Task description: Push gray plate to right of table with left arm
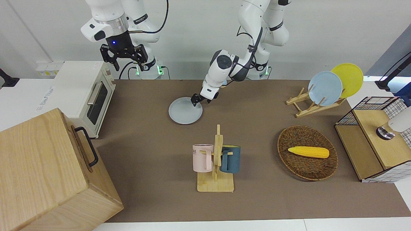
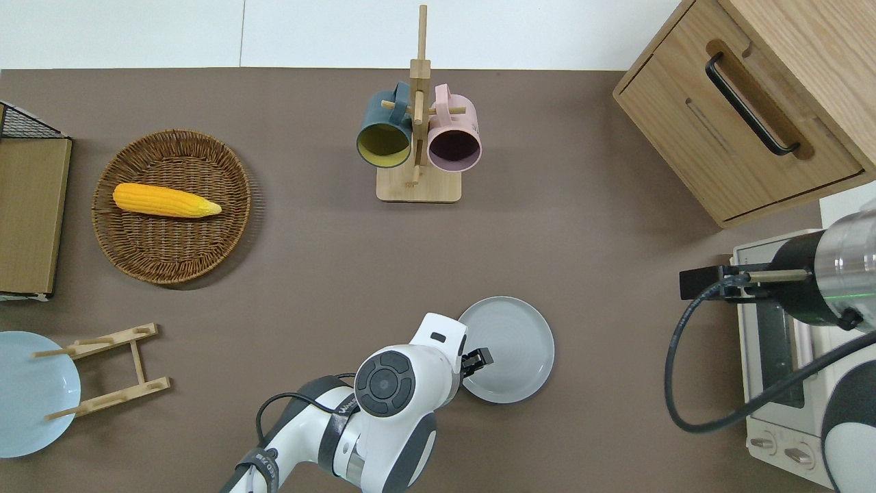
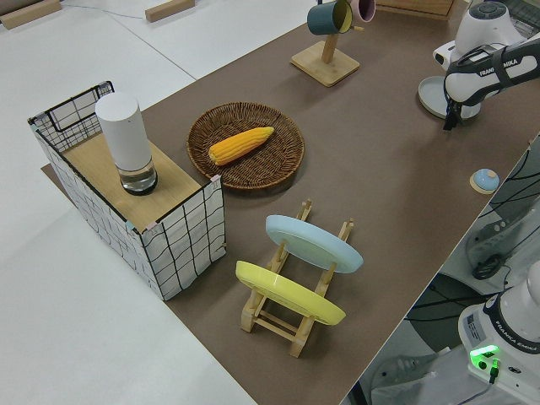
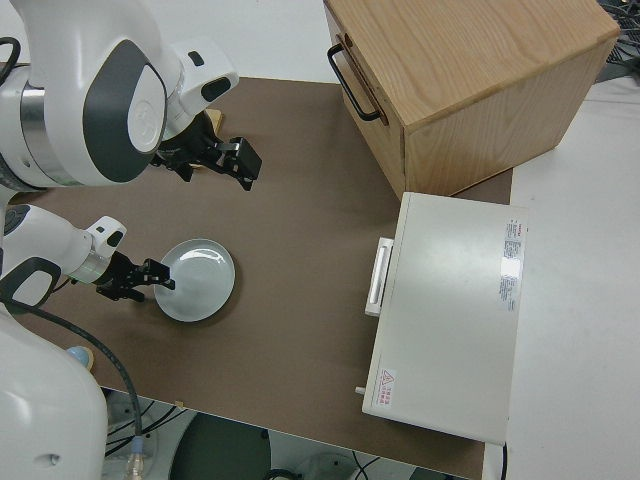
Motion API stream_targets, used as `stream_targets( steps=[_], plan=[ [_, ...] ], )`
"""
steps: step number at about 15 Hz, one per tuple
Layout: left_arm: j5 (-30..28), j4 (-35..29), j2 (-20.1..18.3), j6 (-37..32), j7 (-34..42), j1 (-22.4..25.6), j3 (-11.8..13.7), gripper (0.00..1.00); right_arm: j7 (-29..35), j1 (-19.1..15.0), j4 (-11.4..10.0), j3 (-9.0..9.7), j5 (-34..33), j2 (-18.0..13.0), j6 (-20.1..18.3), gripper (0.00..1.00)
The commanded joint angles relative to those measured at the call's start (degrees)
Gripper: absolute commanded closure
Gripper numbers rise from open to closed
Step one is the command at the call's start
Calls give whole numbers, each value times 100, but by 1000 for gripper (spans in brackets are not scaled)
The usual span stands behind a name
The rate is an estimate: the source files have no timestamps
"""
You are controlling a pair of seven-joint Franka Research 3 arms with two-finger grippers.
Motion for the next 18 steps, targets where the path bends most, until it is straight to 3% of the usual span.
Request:
stream_targets(
  steps=[1,4,8,12,15,18],
  plan=[
    [4,19,-586,-914,-1,149,191,17,59,-140,-156,83,123,-157,1,5],
    [153,387,-710,-1792,43,210,560,15,59,-140,-156,83,123,-157,1,5],
    [900,1362,-701,-3234,323,466,973,13,59,-140,-156,83,123,-157,1,5],
    [963,1767,-701,-3824,1131,615,1483,13,59,-140,-156,83,123,-157,-7,5],
    [1033,1987,-701,-4158,1641,957,1598,11,59,-140,-156,83,123,-157,1,5],
    [1471,2041,-710,-4361,2265,1343,1625,11,59,-140,-156,83,123,-157,1,5]
  ],
)
